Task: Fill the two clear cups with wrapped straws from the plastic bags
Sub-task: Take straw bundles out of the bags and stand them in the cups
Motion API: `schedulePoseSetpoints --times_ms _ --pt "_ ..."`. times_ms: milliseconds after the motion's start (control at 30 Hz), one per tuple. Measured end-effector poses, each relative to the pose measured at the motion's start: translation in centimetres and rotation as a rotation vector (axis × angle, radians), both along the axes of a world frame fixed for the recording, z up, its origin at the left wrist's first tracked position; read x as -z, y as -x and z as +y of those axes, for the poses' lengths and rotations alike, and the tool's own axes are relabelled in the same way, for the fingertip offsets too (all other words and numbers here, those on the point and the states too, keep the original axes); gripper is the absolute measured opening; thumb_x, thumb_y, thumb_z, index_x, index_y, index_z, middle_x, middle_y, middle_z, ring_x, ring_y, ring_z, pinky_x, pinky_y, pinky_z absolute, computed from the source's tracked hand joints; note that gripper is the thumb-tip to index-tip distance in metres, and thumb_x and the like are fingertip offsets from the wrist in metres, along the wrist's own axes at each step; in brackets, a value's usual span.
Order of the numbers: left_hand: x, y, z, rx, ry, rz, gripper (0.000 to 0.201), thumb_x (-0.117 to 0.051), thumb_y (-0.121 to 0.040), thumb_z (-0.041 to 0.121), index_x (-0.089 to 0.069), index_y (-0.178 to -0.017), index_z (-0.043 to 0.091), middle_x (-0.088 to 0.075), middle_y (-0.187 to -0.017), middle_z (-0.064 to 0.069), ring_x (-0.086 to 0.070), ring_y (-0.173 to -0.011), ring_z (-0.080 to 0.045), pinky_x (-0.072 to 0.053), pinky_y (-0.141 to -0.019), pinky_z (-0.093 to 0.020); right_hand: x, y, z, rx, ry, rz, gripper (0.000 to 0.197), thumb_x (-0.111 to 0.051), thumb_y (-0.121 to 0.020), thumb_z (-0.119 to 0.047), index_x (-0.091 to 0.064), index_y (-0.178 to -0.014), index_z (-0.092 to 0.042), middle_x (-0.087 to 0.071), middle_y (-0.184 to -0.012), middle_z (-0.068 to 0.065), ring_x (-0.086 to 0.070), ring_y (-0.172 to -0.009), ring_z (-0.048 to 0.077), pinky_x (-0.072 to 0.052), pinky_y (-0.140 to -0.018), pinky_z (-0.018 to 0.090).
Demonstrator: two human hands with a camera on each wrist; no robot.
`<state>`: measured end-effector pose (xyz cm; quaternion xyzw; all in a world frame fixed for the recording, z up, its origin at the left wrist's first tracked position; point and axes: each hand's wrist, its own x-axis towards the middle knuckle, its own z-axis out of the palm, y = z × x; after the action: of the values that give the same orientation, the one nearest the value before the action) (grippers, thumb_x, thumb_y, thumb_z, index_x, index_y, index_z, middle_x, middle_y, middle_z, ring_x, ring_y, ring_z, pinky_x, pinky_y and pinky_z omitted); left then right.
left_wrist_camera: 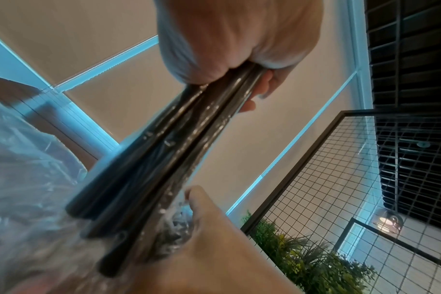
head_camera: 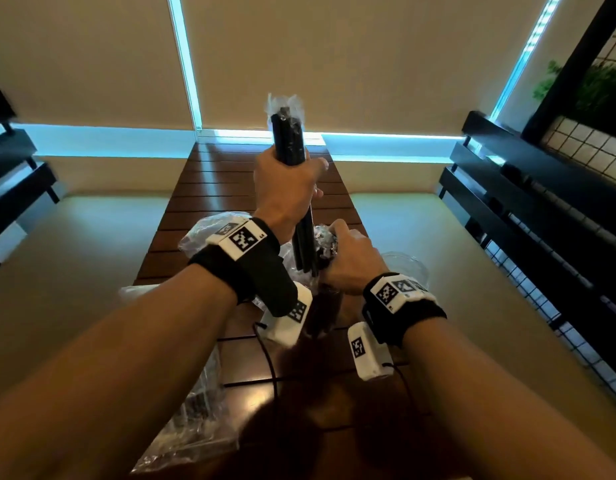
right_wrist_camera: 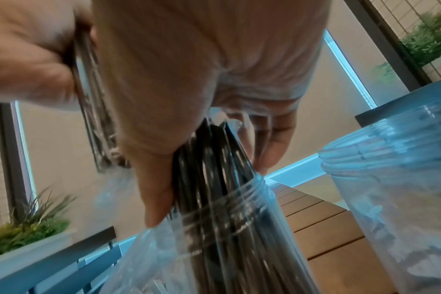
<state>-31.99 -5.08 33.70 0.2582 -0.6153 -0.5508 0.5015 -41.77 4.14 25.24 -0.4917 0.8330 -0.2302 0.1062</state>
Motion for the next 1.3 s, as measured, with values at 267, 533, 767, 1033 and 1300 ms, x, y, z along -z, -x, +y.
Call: schedulePoseSetpoints --times_ms 267,533,767,1033,1300 --pt "1.3 -0.2 -1.7 -0.143 -0.091 0.09 0.023 -0.072 -0.073 0.007 -0.052 -0.063 0.014 -0.049 -0.056 -0.002 -0.049 -0.038 -0.012 -0.052 -0.054 -0.03 1.1 0.0 -0.1 -0.052 0.161 -0.08 0.069 -0.084 -0.065 -0.049 -0.04 -0.111 -0.024 -0.064 -0.095 -0.003 -0.064 -0.085 0.02 -0.054 -0.075 0.035" --pt "2.6 -0.5 -2.7 -0.22 -0.184 0.237 0.027 -0.066 -0.075 -0.002 -0.05 -0.061 0.014 -0.045 -0.052 -0.003 -0.044 -0.036 -0.014 -0.048 -0.051 -0.031 2.0 0.3 -0.9 0.011 0.191 -0.021 0.064 -0.077 -0.07 -0.057 -0.041 -0.117 -0.032 -0.066 -0.086 -0.009 -0.067 -0.078 0.019 -0.057 -0.079 0.043" --pt "4.5 -0.9 -3.4 -0.238 -0.251 0.267 0.025 -0.064 -0.075 -0.005 -0.051 -0.064 0.014 -0.046 -0.052 -0.003 -0.042 -0.036 -0.014 -0.045 -0.047 -0.027 2.5 0.4 -0.7 0.011 0.189 -0.085 0.064 -0.077 -0.075 -0.042 -0.046 -0.132 -0.038 -0.071 -0.106 -0.002 -0.068 -0.094 0.02 -0.056 -0.09 0.042" --pt "4.6 -0.8 -3.1 -0.295 -0.269 0.291 0.019 -0.063 -0.076 -0.003 -0.054 -0.066 0.011 -0.05 -0.059 -0.006 -0.045 -0.034 -0.011 -0.047 -0.047 -0.025 1.8 0.5 0.0 -0.095 0.068 -0.314 0.09 -0.073 -0.074 -0.065 -0.026 -0.145 -0.036 -0.06 -0.128 0.006 -0.061 -0.115 0.026 -0.049 -0.101 0.043" --pt "4.6 -0.6 -2.2 -0.308 -0.277 0.345 0.023 -0.063 -0.077 -0.005 -0.052 -0.065 0.011 -0.046 -0.048 0.001 -0.045 -0.031 -0.01 -0.048 -0.048 -0.028 2.8 -1.0 -0.5 -0.058 0.274 -0.117 0.091 -0.088 -0.054 -0.061 -0.043 -0.124 -0.024 -0.068 -0.111 -0.003 -0.067 -0.094 0.015 -0.058 -0.082 0.033"
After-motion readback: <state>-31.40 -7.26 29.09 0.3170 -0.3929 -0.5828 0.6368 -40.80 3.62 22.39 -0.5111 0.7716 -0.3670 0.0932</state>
